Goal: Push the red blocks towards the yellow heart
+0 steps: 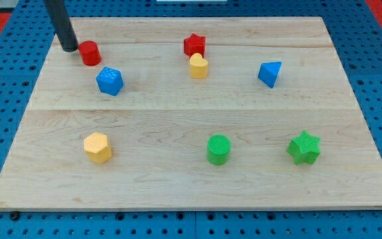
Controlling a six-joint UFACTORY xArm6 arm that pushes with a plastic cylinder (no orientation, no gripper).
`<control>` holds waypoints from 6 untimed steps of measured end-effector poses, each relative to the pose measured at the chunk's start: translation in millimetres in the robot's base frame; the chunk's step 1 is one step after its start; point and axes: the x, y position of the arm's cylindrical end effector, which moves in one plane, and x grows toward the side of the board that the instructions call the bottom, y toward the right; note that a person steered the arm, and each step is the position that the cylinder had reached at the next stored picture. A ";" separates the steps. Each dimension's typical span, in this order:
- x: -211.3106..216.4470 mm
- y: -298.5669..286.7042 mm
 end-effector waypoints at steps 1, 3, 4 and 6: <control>19.7 11.8; -5.2 75.7; -23.2 114.8; -16.9 171.4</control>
